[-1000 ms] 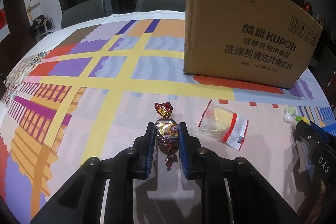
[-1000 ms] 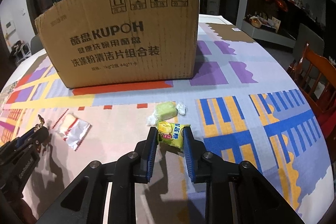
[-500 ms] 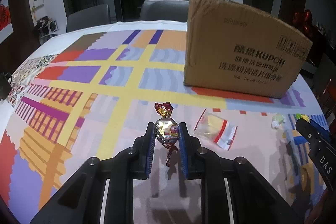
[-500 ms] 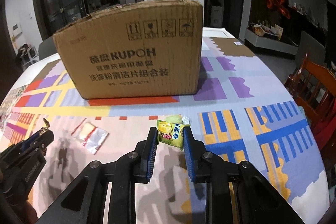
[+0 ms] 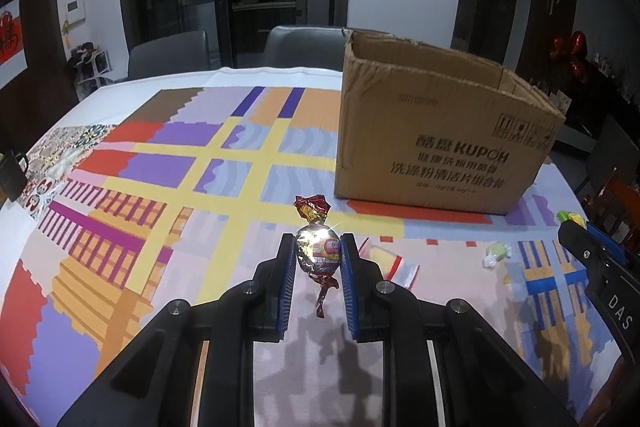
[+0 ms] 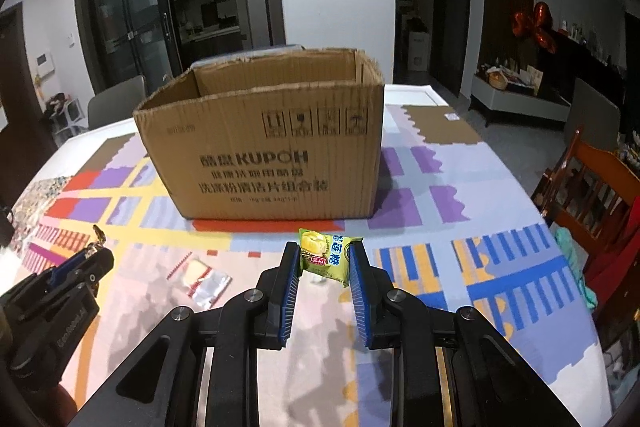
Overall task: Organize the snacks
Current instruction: 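Lift and carry the gold candy and green-yellow sweet over the box with both tools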
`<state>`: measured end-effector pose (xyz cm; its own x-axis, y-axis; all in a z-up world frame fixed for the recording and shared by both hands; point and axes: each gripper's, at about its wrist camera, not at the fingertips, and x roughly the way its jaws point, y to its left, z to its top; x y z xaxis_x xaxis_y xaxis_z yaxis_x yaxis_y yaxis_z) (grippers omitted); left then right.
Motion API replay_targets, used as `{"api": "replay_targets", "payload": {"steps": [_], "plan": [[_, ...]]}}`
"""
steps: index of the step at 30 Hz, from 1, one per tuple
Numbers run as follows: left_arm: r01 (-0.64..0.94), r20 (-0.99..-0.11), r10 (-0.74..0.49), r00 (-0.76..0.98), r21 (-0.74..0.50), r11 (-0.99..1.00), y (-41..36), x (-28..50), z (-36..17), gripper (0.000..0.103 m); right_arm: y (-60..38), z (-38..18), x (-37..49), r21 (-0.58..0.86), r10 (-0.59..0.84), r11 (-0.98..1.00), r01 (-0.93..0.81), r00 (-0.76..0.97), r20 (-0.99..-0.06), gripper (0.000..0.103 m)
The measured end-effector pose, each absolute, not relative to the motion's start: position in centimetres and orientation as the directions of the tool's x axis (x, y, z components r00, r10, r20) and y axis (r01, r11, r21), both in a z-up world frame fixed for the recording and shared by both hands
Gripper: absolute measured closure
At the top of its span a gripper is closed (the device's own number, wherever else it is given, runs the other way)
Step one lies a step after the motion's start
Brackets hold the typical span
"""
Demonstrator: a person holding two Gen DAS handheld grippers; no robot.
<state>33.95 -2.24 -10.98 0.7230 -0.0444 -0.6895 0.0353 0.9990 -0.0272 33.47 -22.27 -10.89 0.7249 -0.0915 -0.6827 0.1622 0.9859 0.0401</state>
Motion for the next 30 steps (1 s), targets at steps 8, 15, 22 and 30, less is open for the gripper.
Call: {"api": "replay_targets", "payload": {"steps": [8,15,22,30], "plan": [[0.039,-0.67,-0.05,0.741,-0.031,0.999,-2.5,34.0,-8.8,0.081,-22.3,-8.7,33.7,0.042,-0.082,0.989,0.144,0.753,-0.653,0.077],[0.054,-0.652,-0.063,0.756,-0.034,0.998,-3.1,34.4,-7.0,0.081,-22.4,-6.8,34.2,0.038,-0.077,0.991,0.13,0.774,-0.629,0.077],[0.075,-0.633,-0.076,0.77,-0.029,0.997,-4.0,35.1,-5.1,0.081,-22.6,-5.4,34.8,0.03,-0.075,0.993,0.118,0.79,-0.609,0.077],[0.086,-0.616,-0.081,0.784,-0.021,0.996,-4.7,36.7,-3.2,0.081,-23.4,-3.5,36.1,0.022,-0.074,0.994,0.107,0.805,-0.589,0.077]]}}
